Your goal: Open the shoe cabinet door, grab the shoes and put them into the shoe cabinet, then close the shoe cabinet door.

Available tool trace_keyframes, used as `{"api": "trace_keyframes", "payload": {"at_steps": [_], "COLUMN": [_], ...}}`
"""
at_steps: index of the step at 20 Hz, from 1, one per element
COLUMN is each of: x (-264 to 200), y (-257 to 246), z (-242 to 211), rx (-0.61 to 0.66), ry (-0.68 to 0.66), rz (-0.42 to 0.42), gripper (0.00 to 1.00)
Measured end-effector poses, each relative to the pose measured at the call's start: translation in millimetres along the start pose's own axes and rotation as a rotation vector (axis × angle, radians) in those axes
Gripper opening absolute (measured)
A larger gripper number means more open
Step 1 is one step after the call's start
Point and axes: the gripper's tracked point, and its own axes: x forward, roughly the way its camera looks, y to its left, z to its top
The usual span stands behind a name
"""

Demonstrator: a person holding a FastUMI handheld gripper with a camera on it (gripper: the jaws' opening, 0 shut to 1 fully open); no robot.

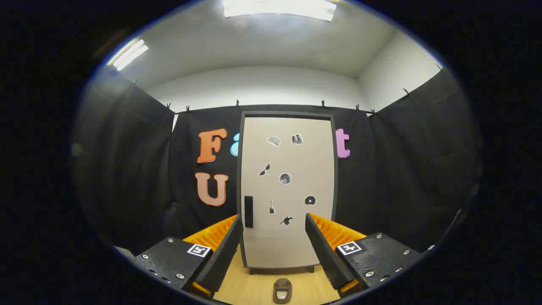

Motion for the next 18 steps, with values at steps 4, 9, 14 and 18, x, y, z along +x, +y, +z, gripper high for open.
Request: {"api": "trace_keyframes", "payload": {"at_steps": [4,9,14,18], "x": [3.0,9.4,10.1,29.1], "y": [3.7,13.7,19.0,34.3], "z": [-0.7,-5.2,-4.9,-8.8], "rx": [0.0,0.0,-0.002,0.002], "ry": [0.003,0.009,0.013,0.01], "rz": [0.007,0.016,0.014,0.012], "gripper": [0.93,0.93,0.93,0.93]}}
